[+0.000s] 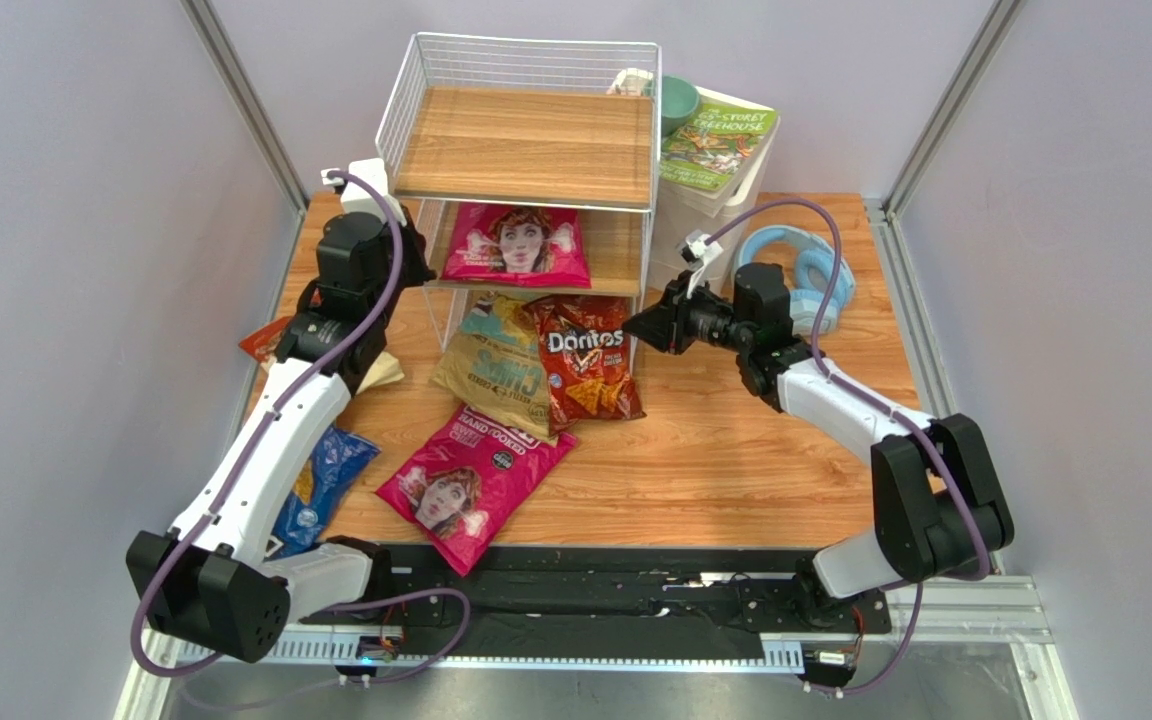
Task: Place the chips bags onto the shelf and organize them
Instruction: Adjust the shelf at the center of the board.
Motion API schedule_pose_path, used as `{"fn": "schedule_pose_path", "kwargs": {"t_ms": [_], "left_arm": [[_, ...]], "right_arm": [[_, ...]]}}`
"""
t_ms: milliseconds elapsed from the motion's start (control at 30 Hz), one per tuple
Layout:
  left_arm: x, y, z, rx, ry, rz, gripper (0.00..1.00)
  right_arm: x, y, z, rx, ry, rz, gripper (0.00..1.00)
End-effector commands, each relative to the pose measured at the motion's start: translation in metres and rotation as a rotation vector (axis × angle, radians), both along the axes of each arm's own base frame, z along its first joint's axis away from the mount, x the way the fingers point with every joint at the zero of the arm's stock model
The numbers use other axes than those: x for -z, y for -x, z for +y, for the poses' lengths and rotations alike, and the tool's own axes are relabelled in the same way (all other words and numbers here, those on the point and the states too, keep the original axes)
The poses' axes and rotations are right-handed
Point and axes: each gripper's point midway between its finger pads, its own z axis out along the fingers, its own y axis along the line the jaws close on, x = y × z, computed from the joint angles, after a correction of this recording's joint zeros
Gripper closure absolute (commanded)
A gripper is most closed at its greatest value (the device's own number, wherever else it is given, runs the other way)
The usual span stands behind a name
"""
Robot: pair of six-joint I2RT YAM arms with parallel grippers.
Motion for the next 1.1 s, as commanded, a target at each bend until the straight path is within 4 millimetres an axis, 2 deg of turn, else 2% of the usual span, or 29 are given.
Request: {"fn": "schedule_pose_path", "kwargs": {"t_ms": [0,167,233,333,400,467,500,533,567,633,667,700,800,833,867,900,933,967,1000,1067], "left_arm": [[-0.023,0.013,0.007,-0.084,0.217,-0.058,1.0],[-0.02,0.043,0.019,-0.112,0.213,-0.058,1.0],[-0.016,0.05,0.026,-0.143,0.214,-0.053,1.0],[-0.021,0.065,0.035,-0.167,0.21,-0.068,1.0],[-0.022,0.067,0.036,-0.171,0.204,-0.063,1.0],[-0.023,0.066,0.036,-0.174,0.195,-0.046,1.0],[-0.022,0.065,0.037,-0.18,0.193,-0.037,1.0],[-0.022,0.063,0.036,-0.182,0.194,-0.023,1.0],[-0.023,0.062,0.035,-0.181,0.199,-0.018,1.0],[-0.024,0.06,0.031,-0.174,0.226,-0.013,1.0],[-0.019,0.056,0.029,-0.175,0.23,0.003,1.0],[-0.019,0.055,0.027,-0.168,0.239,0.006,1.0],[-0.011,0.05,0.023,-0.169,0.257,0.037,1.0],[-0.009,0.049,0.022,-0.169,0.257,0.043,1.0],[-0.009,0.048,0.022,-0.166,0.258,0.045,1.0],[-0.009,0.049,0.022,-0.167,0.258,0.047,1.0],[-0.007,0.049,0.022,-0.167,0.255,0.051,1.0],[-0.008,0.05,0.022,-0.167,0.257,0.049,1.0],[-0.004,0.05,0.022,-0.165,0.255,0.057,1.0],[-0.002,0.05,0.02,-0.159,0.255,0.063,1.0]], "right_arm": [[0.04,0.021,-0.014,0.048,0.013,0.266,1.0],[0.039,0.016,-0.01,0.057,0.005,0.272,1.0],[0.038,0.013,-0.009,0.071,0.001,0.275,0.95],[0.033,0.003,-0.005,0.083,-0.009,0.282,0.9],[0.033,-0.006,-0.003,0.098,-0.016,0.294,0.84],[0.021,-0.02,-0.002,0.128,-0.03,0.28,0.75],[0.026,-0.024,-0.003,0.153,-0.02,0.315,0.68],[0.011,-0.036,-0.002,0.18,-0.03,0.304,0.65],[0.011,-0.044,-0.005,0.222,-0.023,0.319,0.63],[0.014,-0.047,-0.005,0.24,0.002,0.384,0.57],[-0.001,-0.055,-0.005,0.253,0.0,0.367,0.55],[0.004,-0.05,-0.01,0.274,0.035,0.422,0.54],[-0.001,-0.041,-0.023,0.323,0.082,0.432,0.51],[-0.015,-0.033,-0.029,0.335,0.073,0.398,0.5],[-0.018,-0.028,-0.036,0.367,0.082,0.383,0.49],[-0.006,-0.016,-0.043,0.386,0.1,0.405,0.47],[-0.021,-0.008,-0.05,0.404,0.081,0.369,0.45],[-0.021,-0.002,-0.054,0.422,0.08,0.367,0.42],[-0.005,0.009,-0.058,0.427,0.095,0.401,0.4],[0.0,0.024,-0.058,0.414,0.072,0.438,0.38]]}}
